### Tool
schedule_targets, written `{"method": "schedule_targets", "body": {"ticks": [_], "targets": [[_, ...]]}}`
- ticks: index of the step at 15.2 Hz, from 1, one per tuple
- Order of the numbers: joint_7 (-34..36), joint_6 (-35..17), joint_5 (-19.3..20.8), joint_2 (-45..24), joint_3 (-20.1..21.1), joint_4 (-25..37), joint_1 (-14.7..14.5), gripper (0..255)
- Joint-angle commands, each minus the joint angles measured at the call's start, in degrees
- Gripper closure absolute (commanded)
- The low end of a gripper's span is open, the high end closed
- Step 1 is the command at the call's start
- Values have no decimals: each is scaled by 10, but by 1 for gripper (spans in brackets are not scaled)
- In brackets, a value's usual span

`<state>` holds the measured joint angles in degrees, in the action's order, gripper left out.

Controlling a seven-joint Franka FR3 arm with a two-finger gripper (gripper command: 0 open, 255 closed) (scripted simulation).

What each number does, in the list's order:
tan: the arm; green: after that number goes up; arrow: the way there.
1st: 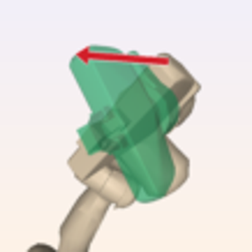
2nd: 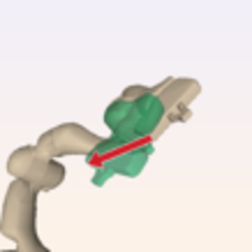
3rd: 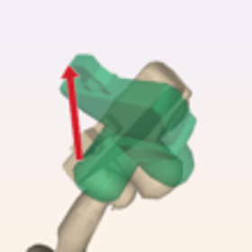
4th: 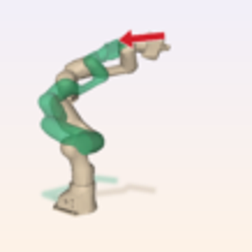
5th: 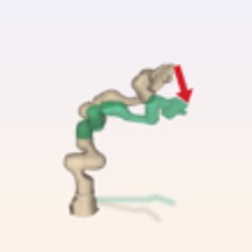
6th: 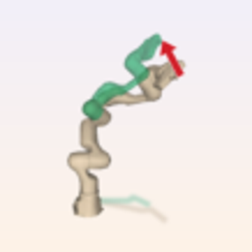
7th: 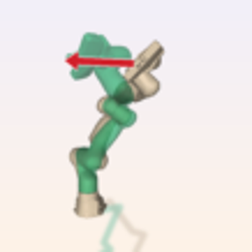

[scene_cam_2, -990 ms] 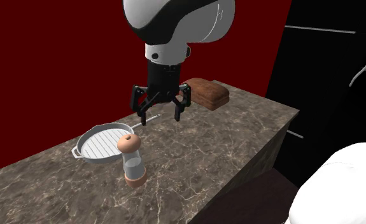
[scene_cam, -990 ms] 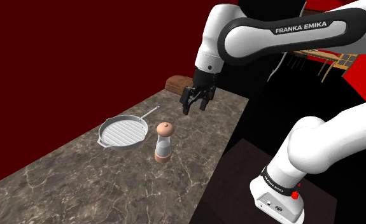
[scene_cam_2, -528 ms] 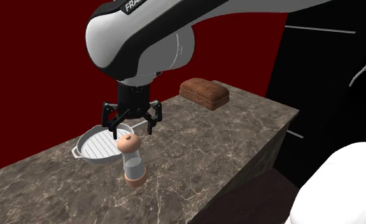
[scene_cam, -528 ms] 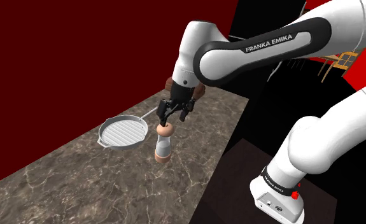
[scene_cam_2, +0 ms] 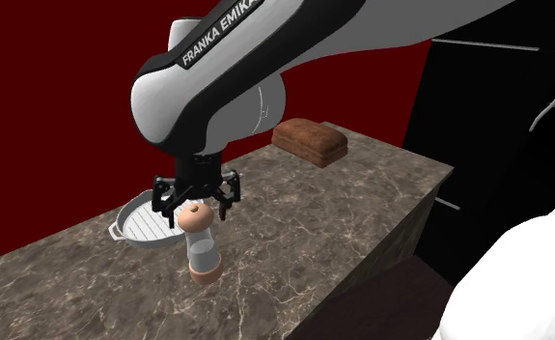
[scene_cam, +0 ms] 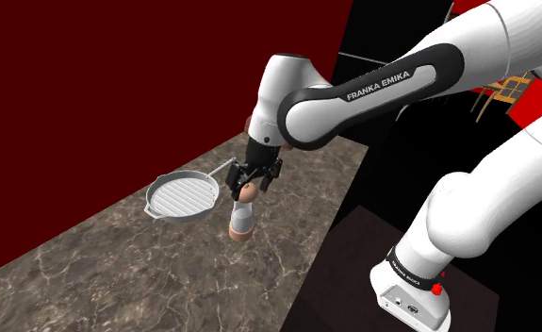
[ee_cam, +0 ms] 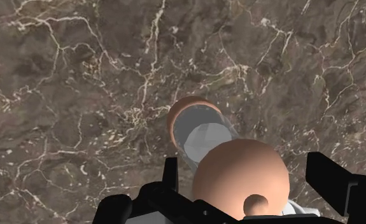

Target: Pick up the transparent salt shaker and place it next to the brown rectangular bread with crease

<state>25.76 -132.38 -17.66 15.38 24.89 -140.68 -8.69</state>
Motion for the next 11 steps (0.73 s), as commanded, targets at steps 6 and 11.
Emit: {"method": "schedule_targets", "body": {"ticks": [6, 11], "targets": [[1, -8, 1, -6, 2, -2, 0, 0], [1, -8, 1, -6, 2, -2, 0, 255]]}}
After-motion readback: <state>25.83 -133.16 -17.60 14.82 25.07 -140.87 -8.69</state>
